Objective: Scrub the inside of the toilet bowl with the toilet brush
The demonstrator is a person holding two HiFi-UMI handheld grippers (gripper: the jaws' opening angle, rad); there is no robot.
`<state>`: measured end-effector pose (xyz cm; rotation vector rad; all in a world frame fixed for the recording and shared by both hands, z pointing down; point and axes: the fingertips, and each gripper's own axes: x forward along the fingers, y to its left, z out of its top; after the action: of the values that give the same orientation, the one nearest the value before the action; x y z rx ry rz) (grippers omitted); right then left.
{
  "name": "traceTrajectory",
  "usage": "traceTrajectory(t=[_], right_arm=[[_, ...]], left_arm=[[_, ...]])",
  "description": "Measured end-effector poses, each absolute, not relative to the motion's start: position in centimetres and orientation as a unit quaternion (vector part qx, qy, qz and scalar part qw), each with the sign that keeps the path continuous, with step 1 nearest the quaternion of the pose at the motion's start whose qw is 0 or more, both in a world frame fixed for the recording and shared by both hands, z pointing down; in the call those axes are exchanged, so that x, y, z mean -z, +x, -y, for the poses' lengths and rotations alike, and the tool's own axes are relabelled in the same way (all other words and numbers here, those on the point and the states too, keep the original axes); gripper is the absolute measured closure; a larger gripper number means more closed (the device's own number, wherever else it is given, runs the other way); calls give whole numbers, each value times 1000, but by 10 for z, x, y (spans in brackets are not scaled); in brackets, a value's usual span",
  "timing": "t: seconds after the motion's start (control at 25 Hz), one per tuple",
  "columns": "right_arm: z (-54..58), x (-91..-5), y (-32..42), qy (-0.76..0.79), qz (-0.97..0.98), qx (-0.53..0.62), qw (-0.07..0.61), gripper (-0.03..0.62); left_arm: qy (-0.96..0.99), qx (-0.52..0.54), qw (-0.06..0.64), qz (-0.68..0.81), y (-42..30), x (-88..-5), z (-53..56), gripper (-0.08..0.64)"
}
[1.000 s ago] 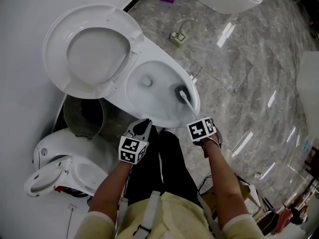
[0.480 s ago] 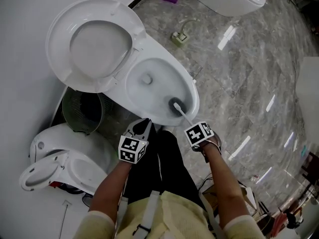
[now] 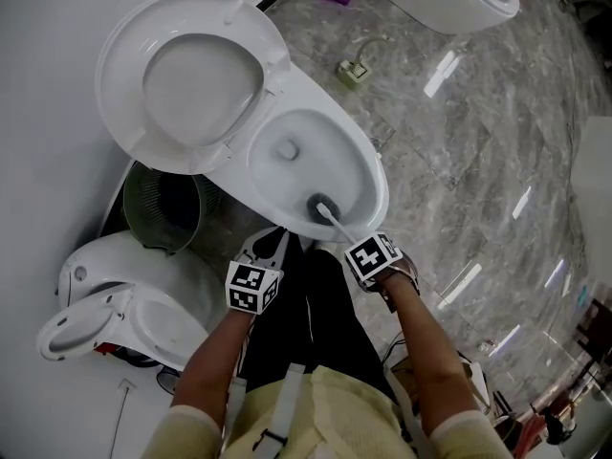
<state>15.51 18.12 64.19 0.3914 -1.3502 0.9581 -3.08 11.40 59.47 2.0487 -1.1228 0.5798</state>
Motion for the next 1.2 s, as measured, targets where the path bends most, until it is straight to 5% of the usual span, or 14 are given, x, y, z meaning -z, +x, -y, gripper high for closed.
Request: traceTrajectory(t=[1.2], right_arm=[[-86, -660, 1, 140, 654, -449, 592, 520]], left_arm=[[751, -213, 392, 487, -99, -606, -55, 528]])
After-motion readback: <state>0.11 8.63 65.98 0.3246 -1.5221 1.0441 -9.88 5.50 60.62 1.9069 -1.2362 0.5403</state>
